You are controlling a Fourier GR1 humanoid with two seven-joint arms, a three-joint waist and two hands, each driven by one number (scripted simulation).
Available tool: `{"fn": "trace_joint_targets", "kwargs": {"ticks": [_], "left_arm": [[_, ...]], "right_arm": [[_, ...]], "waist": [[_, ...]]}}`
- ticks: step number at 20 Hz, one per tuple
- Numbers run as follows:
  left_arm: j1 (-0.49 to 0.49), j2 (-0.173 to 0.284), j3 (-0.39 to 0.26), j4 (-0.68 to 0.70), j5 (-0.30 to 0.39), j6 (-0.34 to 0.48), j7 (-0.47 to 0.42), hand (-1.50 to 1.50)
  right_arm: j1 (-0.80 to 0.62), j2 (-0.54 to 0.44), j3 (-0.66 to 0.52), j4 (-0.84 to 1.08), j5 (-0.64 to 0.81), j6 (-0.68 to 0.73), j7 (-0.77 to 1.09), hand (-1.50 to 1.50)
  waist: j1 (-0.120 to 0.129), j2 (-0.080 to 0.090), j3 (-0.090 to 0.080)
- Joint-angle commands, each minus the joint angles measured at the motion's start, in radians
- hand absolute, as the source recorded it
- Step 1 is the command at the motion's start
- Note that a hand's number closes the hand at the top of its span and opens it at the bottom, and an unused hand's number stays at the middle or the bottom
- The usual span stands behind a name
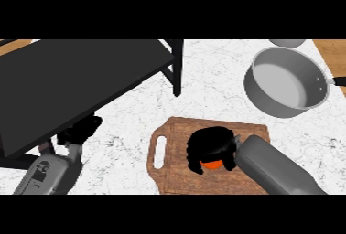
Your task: Pick the squash from the cutting board and place it in the pot
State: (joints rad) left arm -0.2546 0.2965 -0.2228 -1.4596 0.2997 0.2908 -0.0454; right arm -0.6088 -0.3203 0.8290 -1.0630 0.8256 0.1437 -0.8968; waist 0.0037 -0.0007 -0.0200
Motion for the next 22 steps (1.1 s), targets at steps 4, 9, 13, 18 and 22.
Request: {"fn": "trace_joint_targets", "kwargs": {"ticks": [4, 9, 13, 18, 22], "left_arm": [[-0.053, 0.048, 0.115, 0.012, 0.022, -0.010, -0.012, 0.00], [0.002, 0.082, 0.128, -0.033, 0.036, -0.031, -0.019, 0.00], [0.012, 0.053, 0.100, -0.017, 0.008, 0.025, -0.014, 0.00], [0.038, 0.054, 0.095, -0.036, 0.006, 0.038, -0.019, 0.00], [0.051, 0.063, 0.108, -0.030, 0.007, 0.041, -0.035, 0.00]], "right_arm": [[0.082, 0.043, -0.012, -0.011, 0.033, -0.065, -0.014, 1.50], [0.120, -0.042, -0.121, -0.176, 0.010, -0.109, 0.023, 1.50], [0.230, 0.112, -0.165, -0.134, 0.075, -0.150, 0.459, 1.50], [0.315, 0.228, -0.209, -0.270, 0.143, -0.186, 0.801, 1.50], [0.327, 0.247, -0.271, -0.451, 0.240, -0.250, 1.019, 1.50]], "waist": [[-0.004, 0.001, 0.020], [-0.014, -0.006, 0.020], [-0.045, -0.017, 0.019], [-0.072, -0.033, 0.017], [-0.081, -0.035, 0.016]]}}
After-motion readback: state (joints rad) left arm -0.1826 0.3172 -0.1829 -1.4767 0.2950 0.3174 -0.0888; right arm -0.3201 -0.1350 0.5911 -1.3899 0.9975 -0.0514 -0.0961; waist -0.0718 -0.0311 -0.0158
